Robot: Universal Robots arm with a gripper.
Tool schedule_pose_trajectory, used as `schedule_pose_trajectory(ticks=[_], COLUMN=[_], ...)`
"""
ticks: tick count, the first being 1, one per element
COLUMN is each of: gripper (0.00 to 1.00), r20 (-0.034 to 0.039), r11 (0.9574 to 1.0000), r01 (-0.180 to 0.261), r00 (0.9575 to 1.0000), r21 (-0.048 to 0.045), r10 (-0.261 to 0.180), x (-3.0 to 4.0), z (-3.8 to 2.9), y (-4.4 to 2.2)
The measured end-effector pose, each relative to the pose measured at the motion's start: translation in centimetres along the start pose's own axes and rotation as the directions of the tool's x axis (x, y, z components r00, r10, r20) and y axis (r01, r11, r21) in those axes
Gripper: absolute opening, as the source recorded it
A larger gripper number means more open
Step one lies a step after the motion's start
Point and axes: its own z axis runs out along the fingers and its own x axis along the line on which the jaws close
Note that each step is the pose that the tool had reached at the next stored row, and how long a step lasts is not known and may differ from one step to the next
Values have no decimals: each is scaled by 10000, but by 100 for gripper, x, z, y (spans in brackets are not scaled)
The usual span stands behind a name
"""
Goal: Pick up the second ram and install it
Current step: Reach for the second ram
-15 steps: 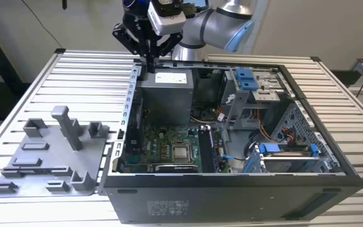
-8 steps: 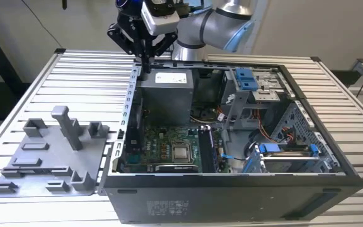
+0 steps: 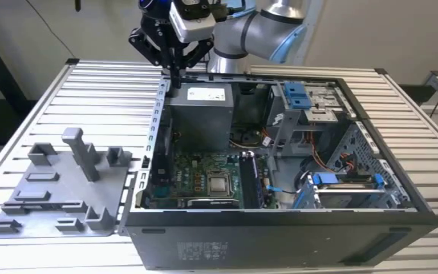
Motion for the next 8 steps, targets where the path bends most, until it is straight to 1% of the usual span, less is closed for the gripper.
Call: schedule_pose_trajectory(ticks=[5,8], gripper=[11,11], r20=[5,5], r11=[10000,10000], r01=[0,0], r00=[10000,10000], r21=[-1,0], r10=[0,0], x=[1,21], z=[0,-1], y=[0,-2])
